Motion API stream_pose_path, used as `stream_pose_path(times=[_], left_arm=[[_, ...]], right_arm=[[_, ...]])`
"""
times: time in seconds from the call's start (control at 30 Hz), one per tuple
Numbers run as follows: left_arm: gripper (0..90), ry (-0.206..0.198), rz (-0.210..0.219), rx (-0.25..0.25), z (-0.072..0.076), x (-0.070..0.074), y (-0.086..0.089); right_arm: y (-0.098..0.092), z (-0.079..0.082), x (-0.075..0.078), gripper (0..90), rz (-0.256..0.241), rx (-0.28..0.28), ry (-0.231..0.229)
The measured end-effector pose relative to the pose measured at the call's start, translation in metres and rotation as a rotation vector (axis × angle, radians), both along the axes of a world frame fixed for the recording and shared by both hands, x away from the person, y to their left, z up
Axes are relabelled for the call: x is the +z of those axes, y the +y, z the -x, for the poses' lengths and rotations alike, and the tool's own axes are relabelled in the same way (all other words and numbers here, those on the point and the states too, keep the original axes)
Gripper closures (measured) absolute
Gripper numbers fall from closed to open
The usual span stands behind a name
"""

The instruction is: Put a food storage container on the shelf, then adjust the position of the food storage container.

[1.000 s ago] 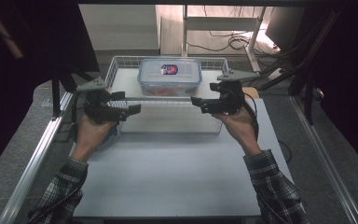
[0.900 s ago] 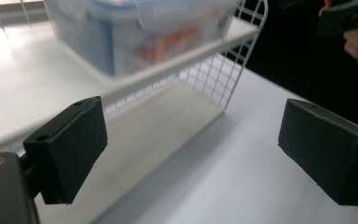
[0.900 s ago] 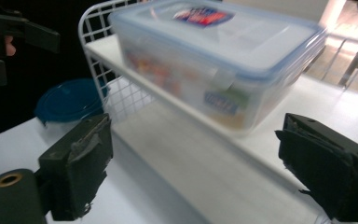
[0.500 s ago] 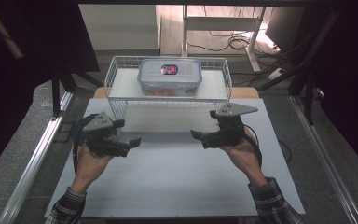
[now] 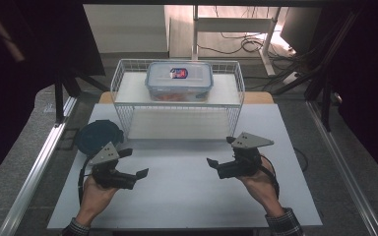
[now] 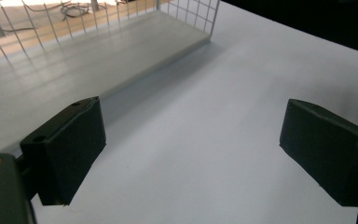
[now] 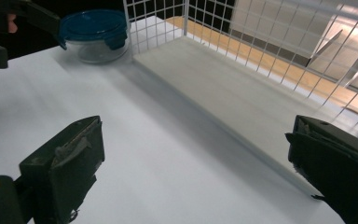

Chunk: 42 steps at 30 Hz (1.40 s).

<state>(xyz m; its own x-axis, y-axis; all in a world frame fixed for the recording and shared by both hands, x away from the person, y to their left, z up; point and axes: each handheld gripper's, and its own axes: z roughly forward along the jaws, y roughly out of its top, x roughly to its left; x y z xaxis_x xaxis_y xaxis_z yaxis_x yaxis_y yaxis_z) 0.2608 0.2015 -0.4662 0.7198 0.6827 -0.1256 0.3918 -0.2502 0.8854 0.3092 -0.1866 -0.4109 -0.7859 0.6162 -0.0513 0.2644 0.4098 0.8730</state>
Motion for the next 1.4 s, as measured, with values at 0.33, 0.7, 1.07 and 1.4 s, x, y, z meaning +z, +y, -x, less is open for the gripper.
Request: stream_pose_path(times=[0.33, 0.7, 1.07, 1.4], left_arm=[[6.6, 0.017, -0.029, 0.009, 0.009, -0.022, -0.005], [6.0, 0.044, -0.082, 0.011, 0.013, -0.045, -0.009], [5.0, 0.067, -0.058, 0.025, 0.007, -0.046, -0.004], [5.5, 0.100, -0.049, 0.105, -0.018, -0.038, 0.019]], right_arm=[[-0.012, 0.016, -0.026, 3.3, -0.037, -0.014, -0.001], [-0.028, 0.028, -0.068, 3.1, -0.005, -0.047, 0.083], [-0.030, 0.025, -0.076, 3.1, 0.023, -0.057, 0.093], [-0.028, 0.022, -0.078, 3.3, 0.048, -0.054, 0.107]])
